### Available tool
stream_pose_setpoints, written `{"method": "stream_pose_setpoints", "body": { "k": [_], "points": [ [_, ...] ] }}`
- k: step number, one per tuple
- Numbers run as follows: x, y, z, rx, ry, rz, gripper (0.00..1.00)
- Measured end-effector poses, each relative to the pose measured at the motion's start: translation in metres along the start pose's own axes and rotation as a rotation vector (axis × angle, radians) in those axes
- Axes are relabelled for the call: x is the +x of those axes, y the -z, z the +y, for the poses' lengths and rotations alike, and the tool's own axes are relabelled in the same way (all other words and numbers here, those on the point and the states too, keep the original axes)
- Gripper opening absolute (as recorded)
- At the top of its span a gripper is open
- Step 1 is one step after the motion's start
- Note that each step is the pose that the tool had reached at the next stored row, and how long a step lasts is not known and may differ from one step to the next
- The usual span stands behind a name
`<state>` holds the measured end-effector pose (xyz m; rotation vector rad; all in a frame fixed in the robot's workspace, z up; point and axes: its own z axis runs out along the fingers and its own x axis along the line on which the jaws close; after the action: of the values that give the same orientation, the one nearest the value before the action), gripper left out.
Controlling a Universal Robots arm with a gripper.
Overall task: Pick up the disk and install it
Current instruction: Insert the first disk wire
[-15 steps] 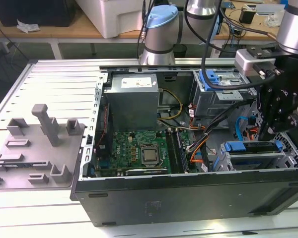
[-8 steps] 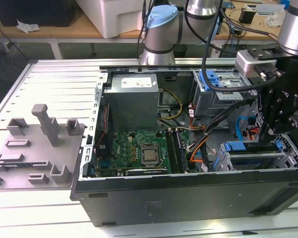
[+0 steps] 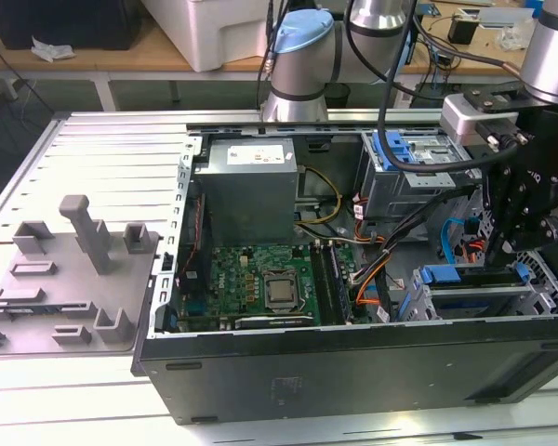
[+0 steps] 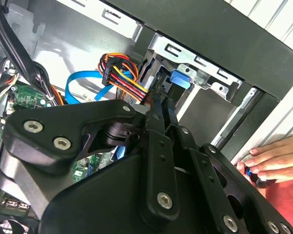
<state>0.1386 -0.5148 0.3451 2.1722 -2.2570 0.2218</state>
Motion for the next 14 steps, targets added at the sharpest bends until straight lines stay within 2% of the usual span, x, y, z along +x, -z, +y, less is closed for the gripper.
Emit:
{"method": "stream_pose_setpoints", "body": {
  "k": [14],
  "points": [
    [0.0010, -0.0003, 0.0000, 0.0004, 0.004, -0.0003, 0.17]
  ]
}}
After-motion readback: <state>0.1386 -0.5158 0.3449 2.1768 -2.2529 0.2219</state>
